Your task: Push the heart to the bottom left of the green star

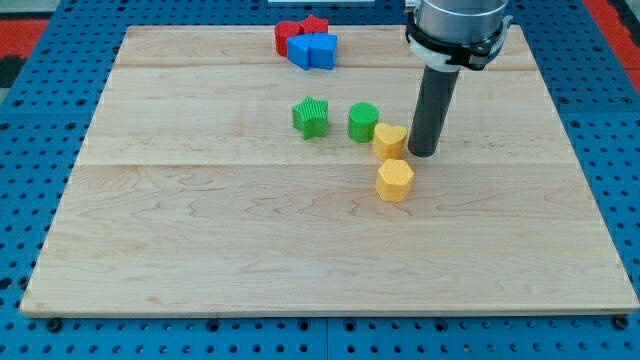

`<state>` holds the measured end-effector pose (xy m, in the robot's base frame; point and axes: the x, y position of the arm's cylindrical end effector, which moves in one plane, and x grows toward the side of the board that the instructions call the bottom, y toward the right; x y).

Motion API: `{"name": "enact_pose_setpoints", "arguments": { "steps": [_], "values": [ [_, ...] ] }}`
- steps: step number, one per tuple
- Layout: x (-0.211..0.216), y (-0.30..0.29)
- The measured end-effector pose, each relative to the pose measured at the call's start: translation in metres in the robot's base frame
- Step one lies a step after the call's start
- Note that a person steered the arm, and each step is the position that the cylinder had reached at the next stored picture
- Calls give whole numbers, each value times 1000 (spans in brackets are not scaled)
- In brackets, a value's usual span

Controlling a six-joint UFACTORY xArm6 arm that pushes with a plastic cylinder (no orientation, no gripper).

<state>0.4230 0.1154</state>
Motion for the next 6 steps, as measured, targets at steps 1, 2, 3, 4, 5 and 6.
{"name": "enact_pose_setpoints", "arguments": {
  "steps": [1,2,3,4,5,6],
  "values": [
    [-6,-15],
    [-12,-73],
    [-6,-115],
    [49,-90],
    [66,-116],
    [99,-68]
  ]
}}
